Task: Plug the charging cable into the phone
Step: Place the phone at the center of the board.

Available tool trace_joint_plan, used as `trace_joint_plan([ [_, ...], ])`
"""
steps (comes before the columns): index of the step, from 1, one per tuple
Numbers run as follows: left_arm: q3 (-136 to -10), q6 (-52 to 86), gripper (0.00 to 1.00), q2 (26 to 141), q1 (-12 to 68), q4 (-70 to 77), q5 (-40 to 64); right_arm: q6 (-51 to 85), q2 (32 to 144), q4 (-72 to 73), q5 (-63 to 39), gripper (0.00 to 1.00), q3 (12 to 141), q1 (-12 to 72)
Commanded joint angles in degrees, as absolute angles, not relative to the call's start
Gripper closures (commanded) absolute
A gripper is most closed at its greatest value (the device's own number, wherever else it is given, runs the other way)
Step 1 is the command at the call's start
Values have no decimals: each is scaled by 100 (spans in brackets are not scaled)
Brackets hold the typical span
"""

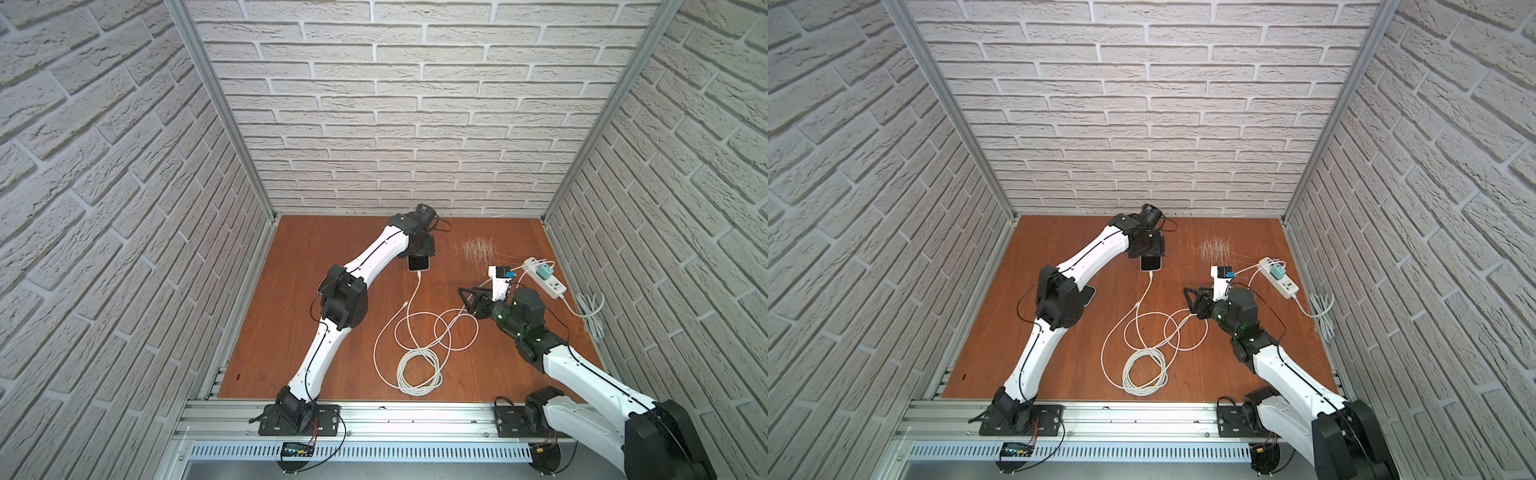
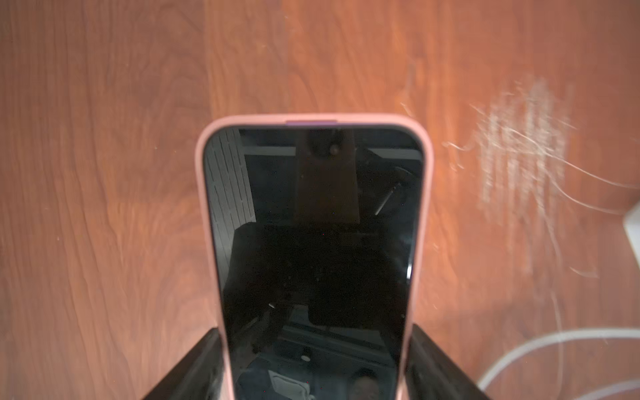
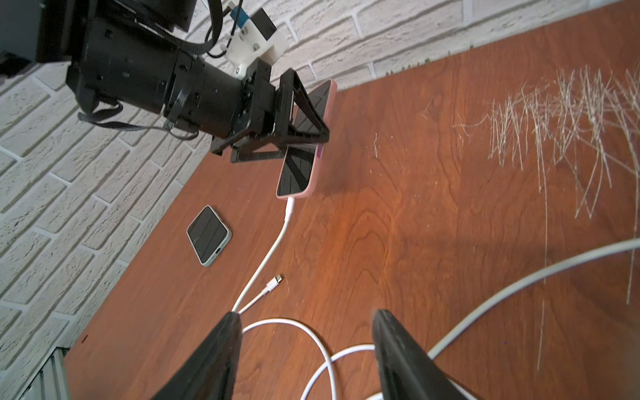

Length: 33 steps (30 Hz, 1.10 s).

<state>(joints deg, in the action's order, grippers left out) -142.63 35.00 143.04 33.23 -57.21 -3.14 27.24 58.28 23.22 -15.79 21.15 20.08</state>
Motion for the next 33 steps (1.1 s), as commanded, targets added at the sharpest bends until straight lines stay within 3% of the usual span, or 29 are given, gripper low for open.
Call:
trace_joint_plan([
  [1,-14989,3541,100,14642,3191,-6285,-166,2804,5904,2733,-1592,35,2291,1993],
  [19,-15006,3497,99,15239,3137,-6084,260,2814,6020,2734,-1591,35,2328,1995],
  [21,-15007,3462,91,15288,3137,-6099,283,2823,6021,2733,-1599,35,2333,1995],
  [26,-15012,3360,57,15345,3135,-6108,317,2813,5999,2733,-1594,35,2329,1995],
  [33,-15011,3251,30,15390,3134,-6032,431,2807,5972,2751,-1604,35,2304,1995],
])
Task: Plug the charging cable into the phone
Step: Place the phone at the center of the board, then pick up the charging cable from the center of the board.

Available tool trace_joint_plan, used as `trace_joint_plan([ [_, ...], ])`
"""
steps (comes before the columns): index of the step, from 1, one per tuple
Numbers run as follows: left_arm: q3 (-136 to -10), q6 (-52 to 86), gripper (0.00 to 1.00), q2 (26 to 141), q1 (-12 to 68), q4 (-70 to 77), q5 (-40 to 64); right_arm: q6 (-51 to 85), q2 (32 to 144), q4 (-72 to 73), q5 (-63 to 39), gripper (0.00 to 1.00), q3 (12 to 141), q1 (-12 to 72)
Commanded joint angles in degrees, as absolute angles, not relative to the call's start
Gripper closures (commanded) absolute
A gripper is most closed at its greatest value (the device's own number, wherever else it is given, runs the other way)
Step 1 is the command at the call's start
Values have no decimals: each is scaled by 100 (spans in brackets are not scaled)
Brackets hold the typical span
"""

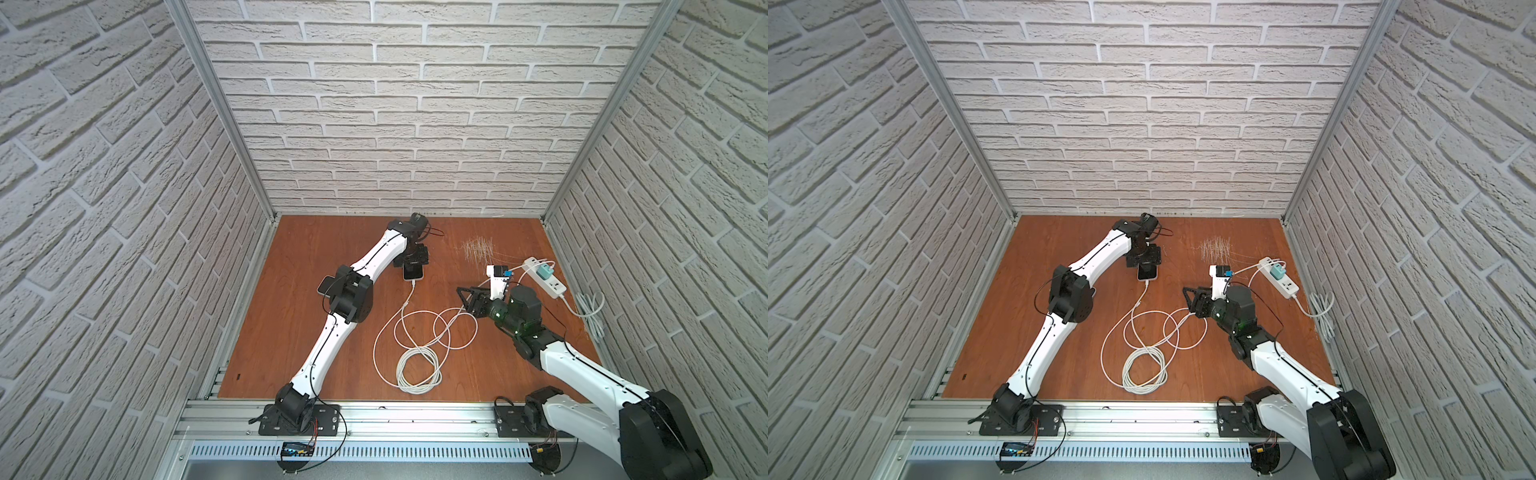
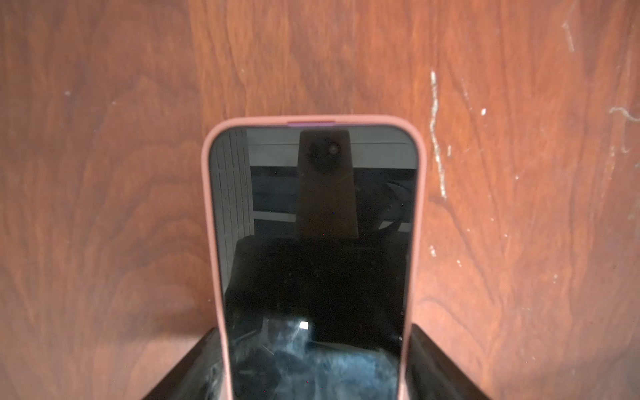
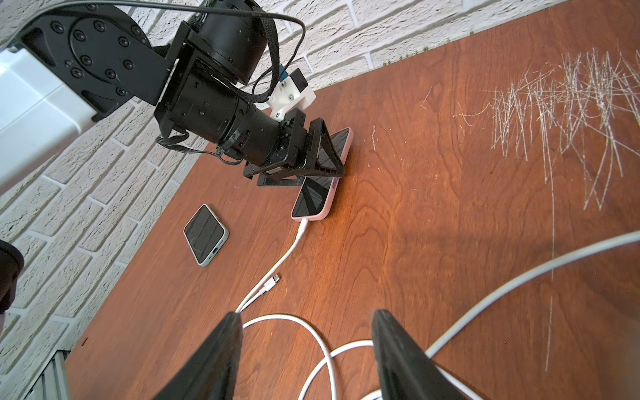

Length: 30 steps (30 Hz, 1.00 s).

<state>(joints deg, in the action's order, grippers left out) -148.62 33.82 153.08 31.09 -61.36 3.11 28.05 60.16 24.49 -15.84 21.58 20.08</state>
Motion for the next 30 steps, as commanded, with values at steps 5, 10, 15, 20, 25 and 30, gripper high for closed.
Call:
trace_joint_plan([
  [5,-15007,3117,4,15317,3131,-5948,543,2812,5968,2750,-1600,35,2298,1995],
  [10,-14852,3000,2,14940,3138,-5790,381,2812,5940,2762,-1604,35,2283,1995],
  [15,-14032,2923,5,14040,3154,-5495,-84,2811,5899,2769,-1574,35,2257,1995],
  [20,-11635,2822,15,12126,3147,-4757,-531,2808,5891,2760,-1580,34,2256,1993],
  [25,-9080,2904,31,10467,3171,-4191,-223,2817,5824,2775,-1557,34,2218,1995],
  [30,-7591,2901,41,9758,3490,-4112,-86,2821,5784,2776,-1555,35,2195,1995],
])
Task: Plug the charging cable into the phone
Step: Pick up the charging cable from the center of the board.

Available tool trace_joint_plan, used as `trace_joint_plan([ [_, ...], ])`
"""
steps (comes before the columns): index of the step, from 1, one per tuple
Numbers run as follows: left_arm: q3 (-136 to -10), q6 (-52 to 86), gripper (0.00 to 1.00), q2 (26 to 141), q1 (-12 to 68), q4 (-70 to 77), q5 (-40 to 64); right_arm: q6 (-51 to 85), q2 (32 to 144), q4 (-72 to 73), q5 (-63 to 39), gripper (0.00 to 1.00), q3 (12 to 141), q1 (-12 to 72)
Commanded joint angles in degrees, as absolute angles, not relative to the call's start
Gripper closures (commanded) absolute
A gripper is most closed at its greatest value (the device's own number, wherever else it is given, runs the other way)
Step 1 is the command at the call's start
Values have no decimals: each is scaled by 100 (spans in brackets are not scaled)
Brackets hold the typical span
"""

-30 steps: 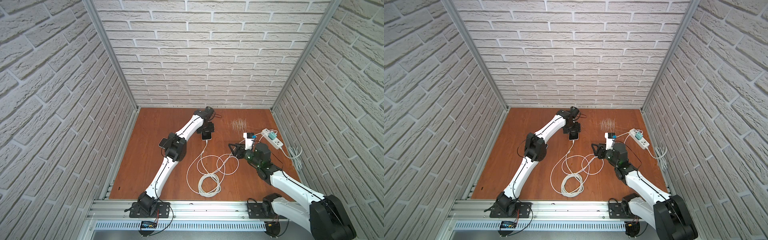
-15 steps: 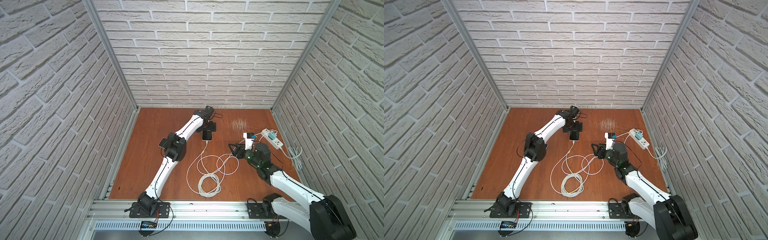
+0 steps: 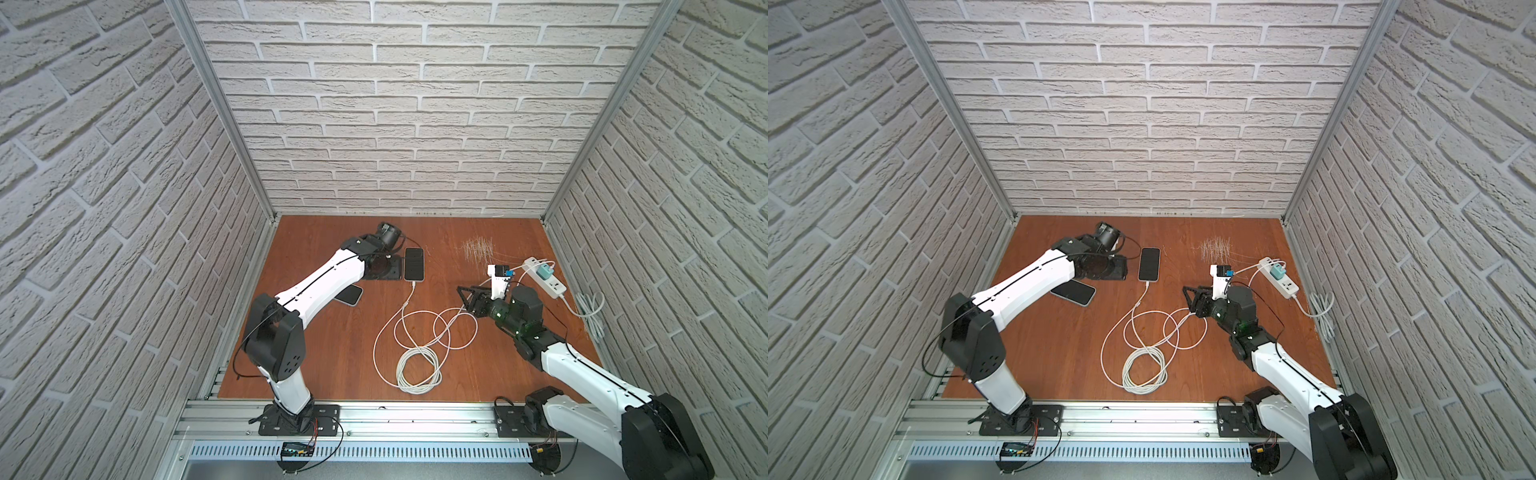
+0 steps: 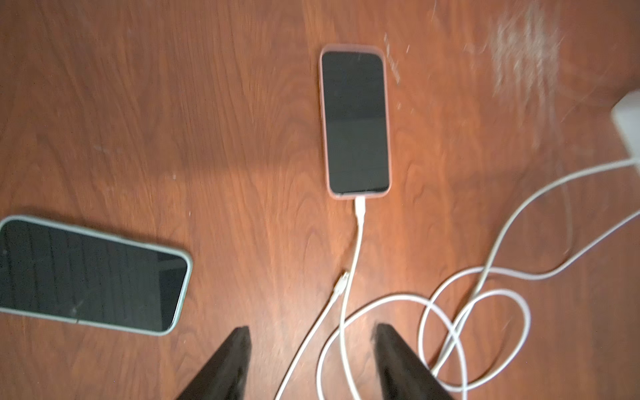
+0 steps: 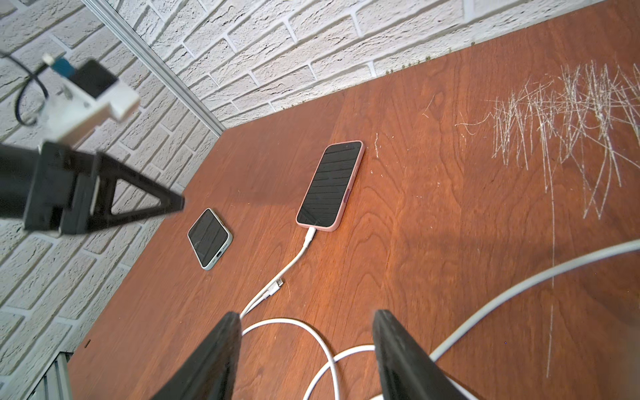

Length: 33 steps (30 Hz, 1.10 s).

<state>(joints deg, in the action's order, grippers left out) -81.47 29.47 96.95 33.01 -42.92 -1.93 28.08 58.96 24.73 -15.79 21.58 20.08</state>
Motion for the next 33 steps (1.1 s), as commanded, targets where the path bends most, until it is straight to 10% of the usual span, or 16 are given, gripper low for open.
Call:
trace_joint_plan([
  [1,-7476,2907,43,9735,3529,-4168,-61,2814,5760,2774,-1554,35,2184,1993],
  [33,-7687,2708,58,11088,3709,-4889,180,2808,5610,2802,-1450,34,2075,1986],
])
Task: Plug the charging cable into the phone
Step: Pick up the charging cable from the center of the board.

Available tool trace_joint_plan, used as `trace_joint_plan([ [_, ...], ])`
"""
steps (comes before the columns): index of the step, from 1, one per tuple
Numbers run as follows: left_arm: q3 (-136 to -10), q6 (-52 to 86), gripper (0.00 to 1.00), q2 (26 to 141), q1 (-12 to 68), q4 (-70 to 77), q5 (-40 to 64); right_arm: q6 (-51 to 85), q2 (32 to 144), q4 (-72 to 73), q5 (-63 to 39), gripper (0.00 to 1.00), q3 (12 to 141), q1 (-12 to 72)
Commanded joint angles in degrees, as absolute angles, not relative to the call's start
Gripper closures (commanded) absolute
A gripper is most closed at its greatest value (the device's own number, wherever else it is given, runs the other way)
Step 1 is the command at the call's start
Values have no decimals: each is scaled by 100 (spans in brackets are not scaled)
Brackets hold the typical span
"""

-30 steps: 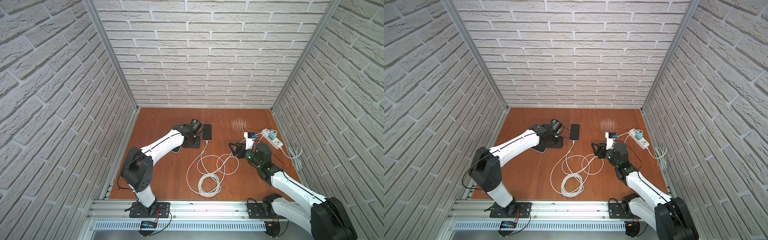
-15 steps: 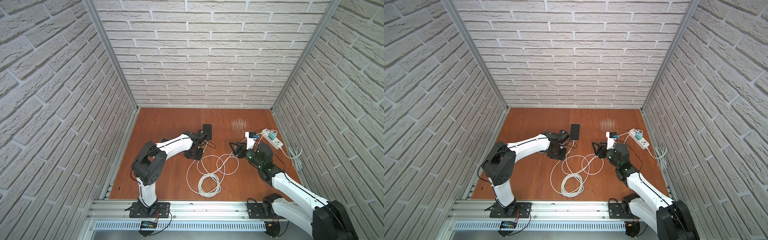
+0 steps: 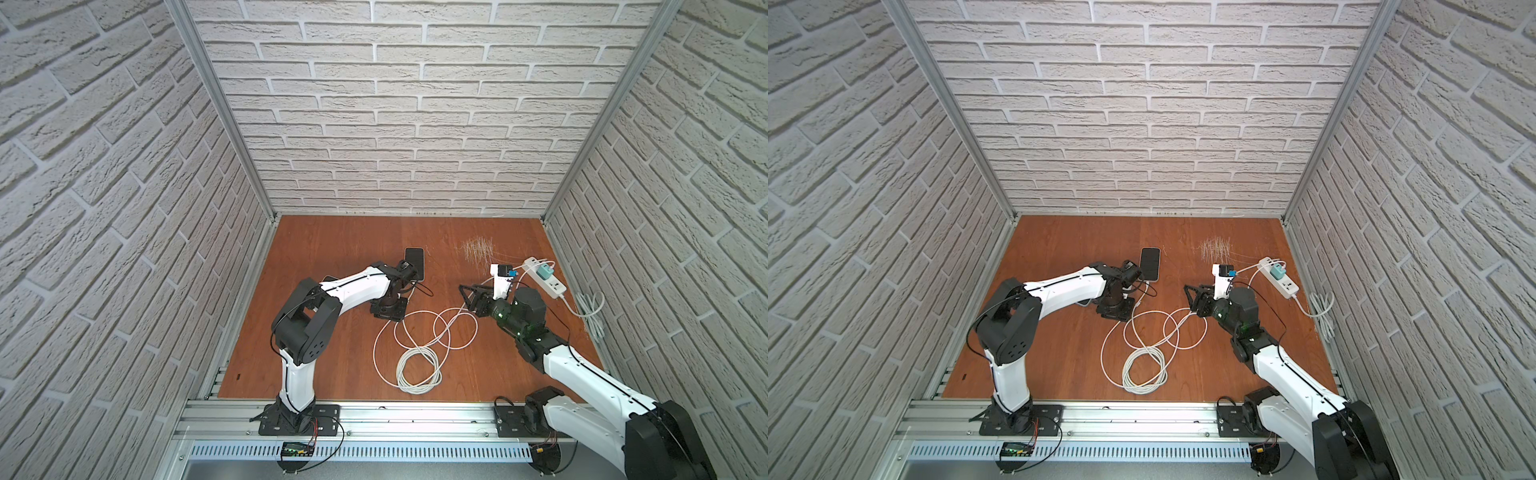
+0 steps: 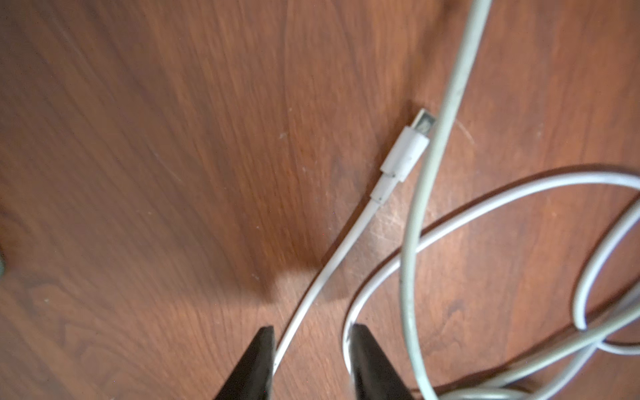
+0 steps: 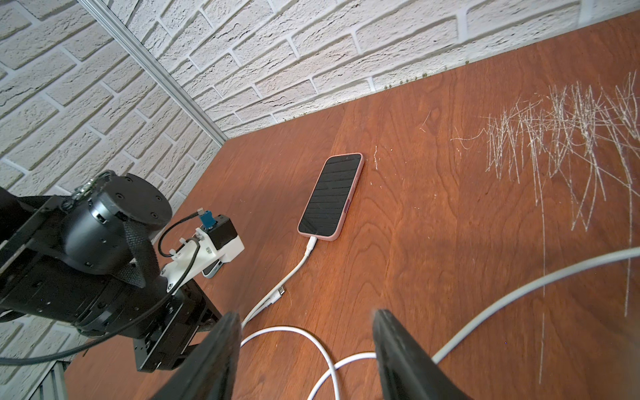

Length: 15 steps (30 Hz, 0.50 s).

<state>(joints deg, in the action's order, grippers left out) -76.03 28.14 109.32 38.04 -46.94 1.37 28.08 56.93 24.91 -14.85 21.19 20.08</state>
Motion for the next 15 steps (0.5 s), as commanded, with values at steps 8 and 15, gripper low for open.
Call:
trace_joint_plan([
  [8,-7688,2547,60,11546,3652,-4806,398,2806,5551,2804,-1432,34,2039,1986],
  [15,-7381,2587,80,11749,3665,-4735,263,2812,5539,2812,-1425,34,2039,1986],
])
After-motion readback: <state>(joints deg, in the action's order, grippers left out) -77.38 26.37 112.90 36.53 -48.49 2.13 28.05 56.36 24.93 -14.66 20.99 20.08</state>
